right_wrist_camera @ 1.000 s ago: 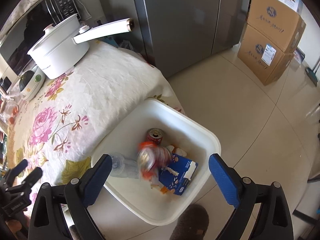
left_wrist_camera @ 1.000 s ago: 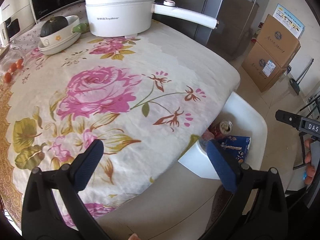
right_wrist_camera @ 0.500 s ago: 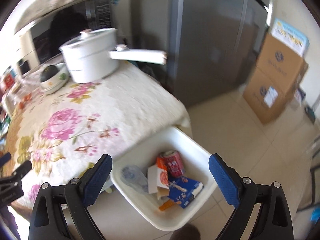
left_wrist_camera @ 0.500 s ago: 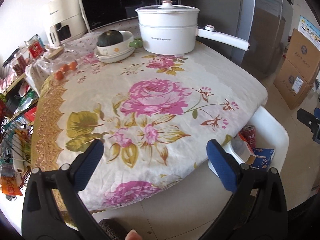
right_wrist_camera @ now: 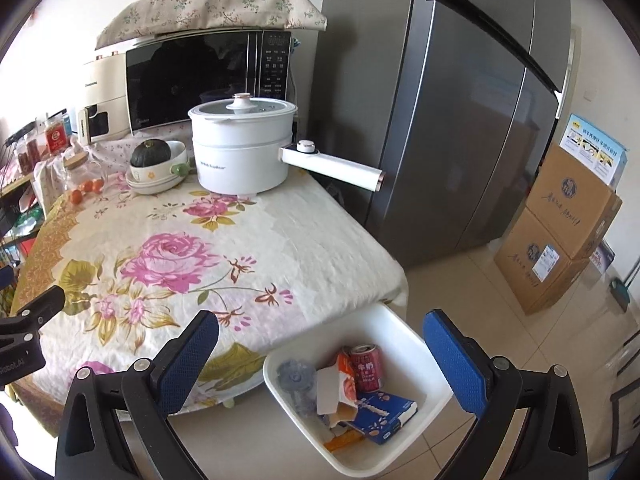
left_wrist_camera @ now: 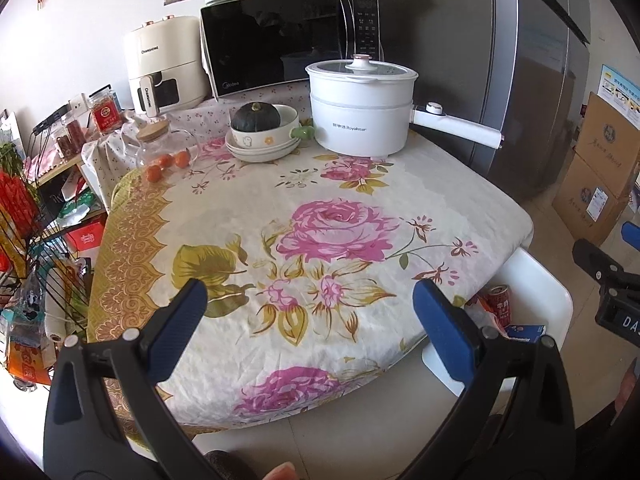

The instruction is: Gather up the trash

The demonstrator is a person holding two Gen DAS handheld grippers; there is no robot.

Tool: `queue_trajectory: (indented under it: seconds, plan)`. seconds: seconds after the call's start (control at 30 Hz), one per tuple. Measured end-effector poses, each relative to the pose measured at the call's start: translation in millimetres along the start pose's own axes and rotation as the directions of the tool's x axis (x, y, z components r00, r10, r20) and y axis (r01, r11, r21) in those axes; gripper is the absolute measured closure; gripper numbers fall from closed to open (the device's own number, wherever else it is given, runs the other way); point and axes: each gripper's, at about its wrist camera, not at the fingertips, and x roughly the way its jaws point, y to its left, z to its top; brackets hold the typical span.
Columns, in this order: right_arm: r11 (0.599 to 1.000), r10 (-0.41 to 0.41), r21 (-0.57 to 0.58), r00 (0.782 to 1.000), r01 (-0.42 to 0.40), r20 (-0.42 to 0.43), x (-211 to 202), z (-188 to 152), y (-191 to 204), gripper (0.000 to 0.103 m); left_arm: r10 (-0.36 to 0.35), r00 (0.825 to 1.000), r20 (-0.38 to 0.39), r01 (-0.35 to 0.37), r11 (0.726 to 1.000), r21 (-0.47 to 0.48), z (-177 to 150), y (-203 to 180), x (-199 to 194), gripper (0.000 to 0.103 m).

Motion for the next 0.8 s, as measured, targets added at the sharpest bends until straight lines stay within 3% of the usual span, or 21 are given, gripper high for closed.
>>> queue_trajectory:
  seconds: [0.8]
  plan:
    - [1.0,0.008,0.021,1.0,-0.008,0.017,-0.9,-1.4,-4.3,0.0,-0.068,0.998,-0.003,0.068,0.997,0.037,-3.8,-15.7,-2.0,0.001]
